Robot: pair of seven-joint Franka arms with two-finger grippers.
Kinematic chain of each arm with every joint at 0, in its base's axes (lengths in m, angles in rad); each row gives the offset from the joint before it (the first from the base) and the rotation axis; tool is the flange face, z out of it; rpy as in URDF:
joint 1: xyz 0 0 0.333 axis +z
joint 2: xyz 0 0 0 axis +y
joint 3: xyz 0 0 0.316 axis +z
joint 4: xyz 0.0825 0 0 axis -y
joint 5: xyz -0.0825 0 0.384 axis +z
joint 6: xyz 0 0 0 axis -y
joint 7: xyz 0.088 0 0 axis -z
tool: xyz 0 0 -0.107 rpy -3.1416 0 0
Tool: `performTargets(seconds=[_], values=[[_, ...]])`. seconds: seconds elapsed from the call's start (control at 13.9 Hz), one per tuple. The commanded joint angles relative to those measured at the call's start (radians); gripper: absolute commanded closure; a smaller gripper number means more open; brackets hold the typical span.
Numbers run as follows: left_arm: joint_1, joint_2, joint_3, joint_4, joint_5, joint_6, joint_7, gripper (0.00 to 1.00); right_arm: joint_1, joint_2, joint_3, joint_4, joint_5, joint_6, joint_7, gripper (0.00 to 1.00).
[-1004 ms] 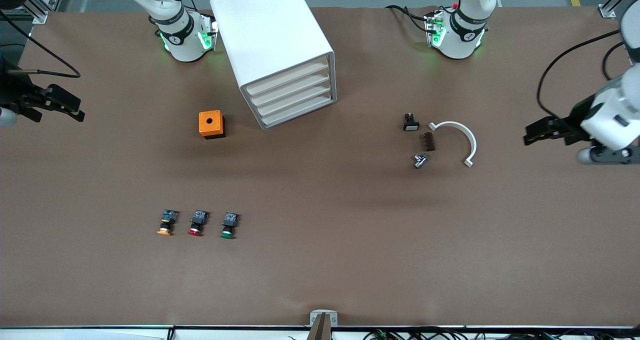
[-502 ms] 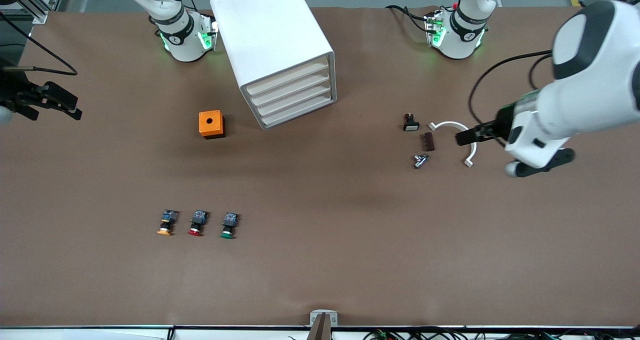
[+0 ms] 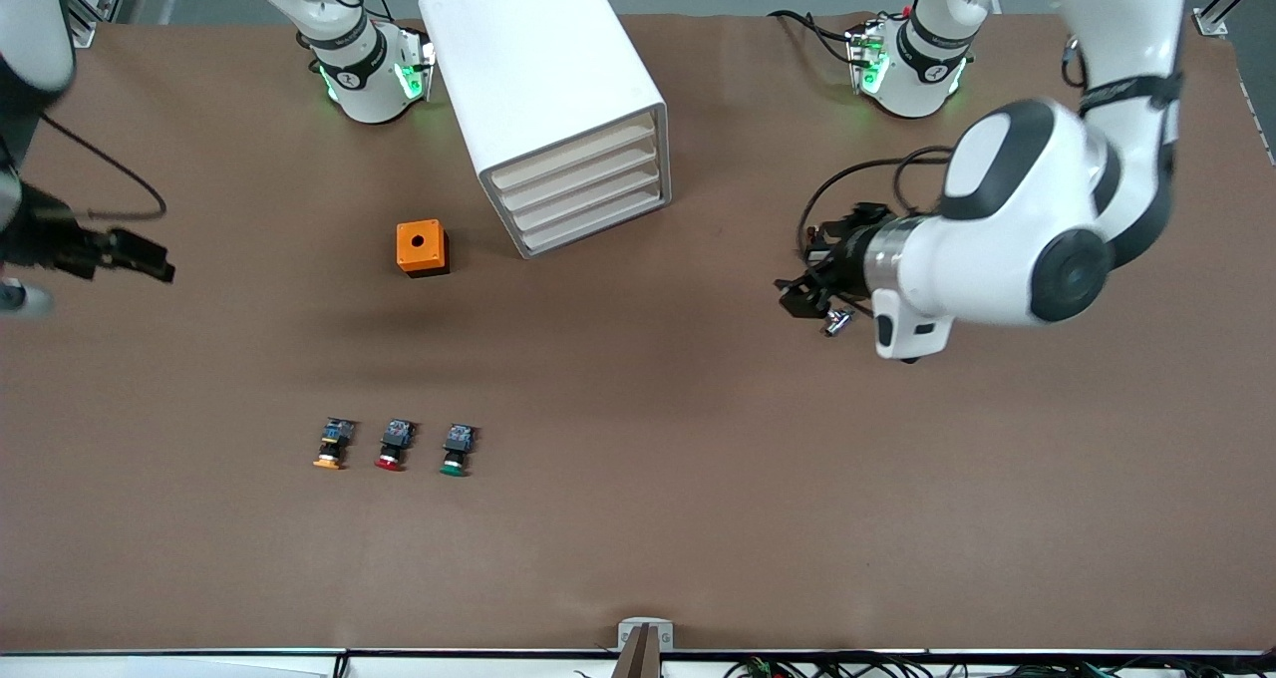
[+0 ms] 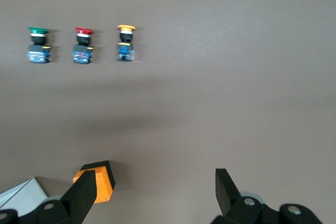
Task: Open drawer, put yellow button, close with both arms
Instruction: 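Reach the left gripper to the cabinet drawer while the right gripper reaches the yellow button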
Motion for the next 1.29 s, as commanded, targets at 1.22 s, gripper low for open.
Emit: performTargets(seconds=[1.22], values=[[-0.133, 0.385, -0.05, 0.082, -0.56, -0.163, -1.015, 0.27, 0.114, 0.557, 0.011, 0.025, 0.037, 0.688, 0.241, 0.0]])
